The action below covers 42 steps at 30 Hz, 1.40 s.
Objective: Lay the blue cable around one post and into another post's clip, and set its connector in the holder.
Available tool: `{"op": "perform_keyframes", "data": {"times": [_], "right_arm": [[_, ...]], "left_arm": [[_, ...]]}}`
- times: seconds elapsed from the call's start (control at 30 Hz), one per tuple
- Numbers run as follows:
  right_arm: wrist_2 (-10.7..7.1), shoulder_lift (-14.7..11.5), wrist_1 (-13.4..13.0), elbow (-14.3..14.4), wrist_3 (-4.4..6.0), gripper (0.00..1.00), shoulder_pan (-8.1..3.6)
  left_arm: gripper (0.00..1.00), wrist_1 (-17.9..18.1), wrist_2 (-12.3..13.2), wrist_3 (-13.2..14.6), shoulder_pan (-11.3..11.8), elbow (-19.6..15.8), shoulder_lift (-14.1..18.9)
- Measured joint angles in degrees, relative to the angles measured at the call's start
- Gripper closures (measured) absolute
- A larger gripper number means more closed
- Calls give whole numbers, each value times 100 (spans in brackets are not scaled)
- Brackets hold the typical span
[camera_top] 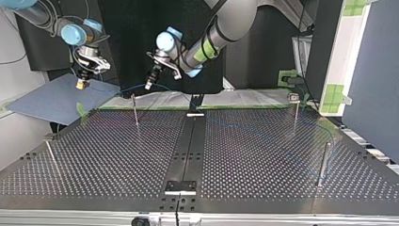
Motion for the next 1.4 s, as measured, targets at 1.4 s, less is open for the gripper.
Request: {"op": "perform_keyframes", "data": {"times": [1.4], "right_arm": [[-890,628,973,-761,-240,100,-126]], "left_arm": [[100,-610,100,-61,-62,977,-540]]}}
